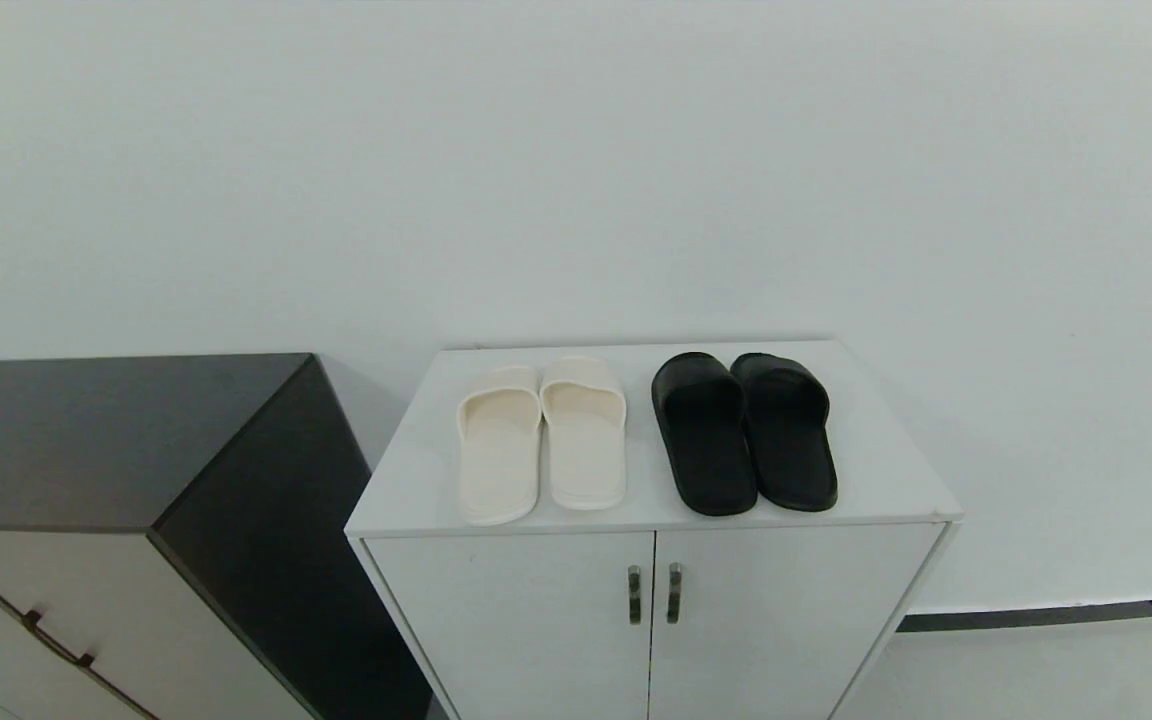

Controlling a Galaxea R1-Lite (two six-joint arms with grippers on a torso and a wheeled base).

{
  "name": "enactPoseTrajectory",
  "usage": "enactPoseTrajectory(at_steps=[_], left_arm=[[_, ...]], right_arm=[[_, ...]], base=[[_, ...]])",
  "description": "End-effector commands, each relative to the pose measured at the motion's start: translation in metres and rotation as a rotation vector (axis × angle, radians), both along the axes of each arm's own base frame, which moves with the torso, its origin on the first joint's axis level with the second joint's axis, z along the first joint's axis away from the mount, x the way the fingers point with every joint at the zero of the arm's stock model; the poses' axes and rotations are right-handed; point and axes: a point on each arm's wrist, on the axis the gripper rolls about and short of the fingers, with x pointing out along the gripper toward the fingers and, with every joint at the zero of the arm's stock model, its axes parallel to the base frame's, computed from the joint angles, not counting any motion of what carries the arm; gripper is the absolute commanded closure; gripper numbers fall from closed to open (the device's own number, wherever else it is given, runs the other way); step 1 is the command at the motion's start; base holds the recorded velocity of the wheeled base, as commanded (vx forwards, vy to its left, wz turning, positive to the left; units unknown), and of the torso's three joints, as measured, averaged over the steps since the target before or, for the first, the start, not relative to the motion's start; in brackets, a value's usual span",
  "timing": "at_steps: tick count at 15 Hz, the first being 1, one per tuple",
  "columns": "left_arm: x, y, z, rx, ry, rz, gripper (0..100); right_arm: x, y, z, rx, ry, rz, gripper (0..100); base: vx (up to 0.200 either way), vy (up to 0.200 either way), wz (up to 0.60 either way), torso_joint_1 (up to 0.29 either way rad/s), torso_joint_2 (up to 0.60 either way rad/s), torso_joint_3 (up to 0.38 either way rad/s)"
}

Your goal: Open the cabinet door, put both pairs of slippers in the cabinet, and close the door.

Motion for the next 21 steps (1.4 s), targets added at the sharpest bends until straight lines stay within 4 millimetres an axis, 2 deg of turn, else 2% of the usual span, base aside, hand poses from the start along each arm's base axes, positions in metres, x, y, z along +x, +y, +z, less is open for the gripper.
enactPoseTrajectory(at_steps=[1, 12, 13, 14, 15, 16, 17, 18, 19, 20, 21], left_arm=[[0.000, 0.000, 0.000, 0.000, -0.002, 0.001, 100], [0.000, 0.000, 0.000, -0.012, -0.002, 0.001, 100], [0.000, 0.000, 0.000, -0.011, -0.002, -0.001, 100], [0.000, 0.000, 0.000, -0.011, -0.002, -0.001, 100], [0.000, 0.000, 0.000, -0.009, -0.002, -0.002, 100], [0.000, 0.000, 0.000, -0.009, 0.000, -0.002, 100], [0.000, 0.000, 0.000, -0.009, -0.002, -0.001, 100], [0.000, 0.000, 0.000, -0.008, 0.000, -0.002, 100], [0.000, 0.000, 0.000, -0.006, 0.000, -0.002, 100], [0.000, 0.000, 0.000, -0.003, 0.000, -0.004, 100], [0.000, 0.000, 0.000, -0.003, 0.000, -0.004, 100]], right_arm=[[0.000, 0.000, 0.000, 0.001, 0.006, 0.002, 0], [0.000, -0.001, 0.000, 0.003, -0.002, -0.030, 0], [-0.002, -0.001, 0.010, 0.008, -0.065, -0.034, 0], [-0.012, -0.001, 0.056, 0.065, -0.216, -0.016, 0], [-0.013, -0.002, 0.089, 0.093, -0.187, 0.003, 0], [-0.011, -0.001, 0.105, 0.079, -0.109, 0.028, 0], [-0.006, 0.000, 0.106, 0.058, -0.040, 0.091, 0], [0.010, 0.003, 0.102, 0.021, 0.080, 0.230, 0], [0.021, 0.005, 0.097, 0.014, 0.153, 0.282, 0], [0.047, 0.007, 0.096, 0.019, 0.286, 0.328, 0], [0.061, 0.009, 0.098, 0.022, 0.323, 0.335, 0]], base=[[0.000, 0.000, 0.00, 0.000, 0.00, 0.000], [0.000, 0.000, 0.00, 0.000, 0.00, 0.000], [0.000, 0.000, 0.00, 0.000, 0.00, 0.000], [0.000, 0.000, 0.00, 0.000, 0.00, 0.000], [0.000, 0.000, 0.00, 0.000, 0.00, 0.000], [0.000, 0.000, 0.00, 0.000, 0.00, 0.000], [0.000, 0.000, 0.00, 0.000, 0.00, 0.000], [0.000, 0.000, 0.00, 0.000, 0.00, 0.000], [0.000, 0.000, 0.00, 0.000, 0.00, 0.000], [0.000, 0.000, 0.00, 0.000, 0.00, 0.000], [0.000, 0.000, 0.00, 0.000, 0.00, 0.000]])
